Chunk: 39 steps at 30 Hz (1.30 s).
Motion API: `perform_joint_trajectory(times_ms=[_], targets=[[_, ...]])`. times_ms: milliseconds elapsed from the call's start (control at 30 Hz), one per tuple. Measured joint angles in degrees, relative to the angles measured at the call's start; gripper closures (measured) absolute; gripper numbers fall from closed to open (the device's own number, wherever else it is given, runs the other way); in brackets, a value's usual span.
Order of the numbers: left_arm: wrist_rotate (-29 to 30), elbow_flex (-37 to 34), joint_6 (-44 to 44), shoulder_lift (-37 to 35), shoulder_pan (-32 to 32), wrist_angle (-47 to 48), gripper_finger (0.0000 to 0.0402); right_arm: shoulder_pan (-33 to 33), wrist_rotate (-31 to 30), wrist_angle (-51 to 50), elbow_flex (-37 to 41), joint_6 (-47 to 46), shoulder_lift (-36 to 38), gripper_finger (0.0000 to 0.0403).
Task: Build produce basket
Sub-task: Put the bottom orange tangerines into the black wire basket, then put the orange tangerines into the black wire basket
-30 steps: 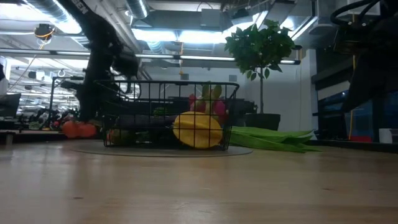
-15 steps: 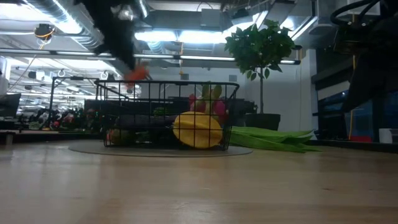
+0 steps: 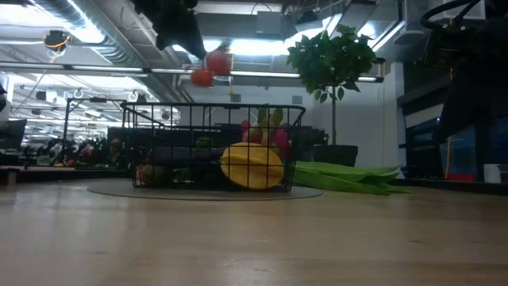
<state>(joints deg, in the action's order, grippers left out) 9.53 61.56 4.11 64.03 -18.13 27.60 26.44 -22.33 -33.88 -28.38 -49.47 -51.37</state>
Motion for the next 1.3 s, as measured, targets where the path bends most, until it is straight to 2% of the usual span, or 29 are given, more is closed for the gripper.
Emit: perform_joint_trajectory(times_ms=[167,267,433,500,800,967,1200,1300], targets=[[0.41,0.02,0.18,-0.12,0.17,-0.17,0.0282,0.0,0.0,0.04,0.0,0.0,-0.01,0.0176],[0.96,0.02,0.27,-0.13,0.39,-0.26,0.0265,0.0,0.0,0.01,0.0,0.01,-0.01,0.0176],[13.81,0.02,6.21,-0.13,-2.38,0.05,0.0264,-0.02,0.0,0.01,0.0,0.09,-0.01,0.0176],[15.12,0.02,6.32,-0.12,-4.94,0.8,0.0264,-0.01,-0.02,-0.01,0.0,0.09,-0.01,0.0176],[15.01,0.02,11.1,6.06,-20.13,1.09,0.0264,-0.02,-0.02,-0.01,0.0,0.04,-0.01,0.0176],[14.28,0.02,12.05,11.16,-25.77,1.11,0.0264,-0.02,-0.02,-0.01,0.0,0.04,-0.01,0.0176],[7.59,0.02,17.96,17.99,-33.0,1.32,0.0263,-0.02,-0.04,-0.05,0.0,0.24,-0.01,0.0176],[5.53,0.01,19.51,20.09,-35.28,4.2,0.0255,-0.01,-0.02,-0.08,0.0,0.26,-0.01,0.0176]])
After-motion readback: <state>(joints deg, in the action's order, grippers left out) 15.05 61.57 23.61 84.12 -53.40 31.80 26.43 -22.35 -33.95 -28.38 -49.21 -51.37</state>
